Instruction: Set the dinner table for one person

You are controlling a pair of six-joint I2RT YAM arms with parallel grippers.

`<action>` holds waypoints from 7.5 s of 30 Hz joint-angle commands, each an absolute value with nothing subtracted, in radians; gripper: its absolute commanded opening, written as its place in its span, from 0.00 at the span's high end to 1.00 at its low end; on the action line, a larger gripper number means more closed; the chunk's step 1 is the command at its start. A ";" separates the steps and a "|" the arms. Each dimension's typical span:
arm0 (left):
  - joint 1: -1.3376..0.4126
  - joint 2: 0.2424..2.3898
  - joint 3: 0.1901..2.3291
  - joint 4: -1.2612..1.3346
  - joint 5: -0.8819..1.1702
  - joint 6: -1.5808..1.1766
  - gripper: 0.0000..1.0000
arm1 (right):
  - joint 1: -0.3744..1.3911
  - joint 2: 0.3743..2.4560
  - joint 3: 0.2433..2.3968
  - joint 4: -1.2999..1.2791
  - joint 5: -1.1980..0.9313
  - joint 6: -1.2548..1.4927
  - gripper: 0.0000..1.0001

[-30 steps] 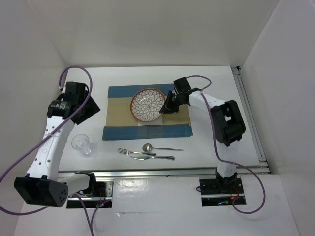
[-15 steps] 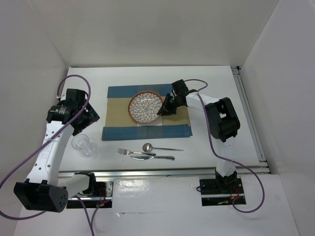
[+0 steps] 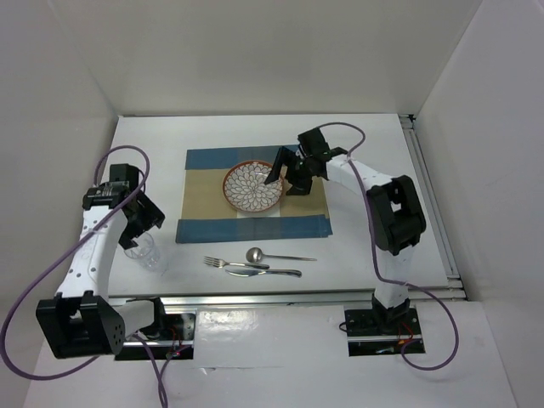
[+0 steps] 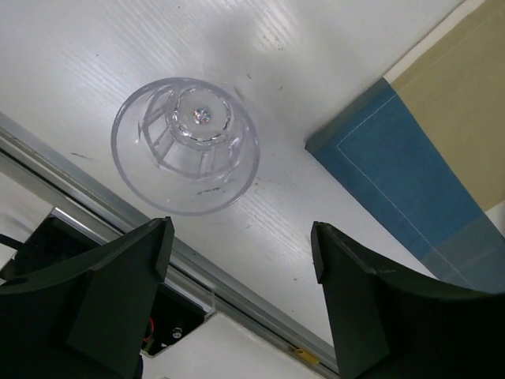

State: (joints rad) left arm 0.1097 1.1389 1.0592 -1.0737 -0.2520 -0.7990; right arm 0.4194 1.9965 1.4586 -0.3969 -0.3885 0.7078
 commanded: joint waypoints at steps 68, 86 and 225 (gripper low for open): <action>-0.609 2.316 2.471 -0.707 -0.091 -0.526 1.00 | 0.117 1.101 1.037 -0.709 -0.041 0.701 0.01; -0.609 2.528 2.553 -0.486 -0.072 -0.545 1.00 | 0.117 1.124 1.015 -0.844 -0.051 0.710 0.01; -0.379 1.072 1.040 -0.899 -0.299 -0.824 0.06 | 0.887 1.618 1.291 -0.856 0.401 0.315 1.00</action>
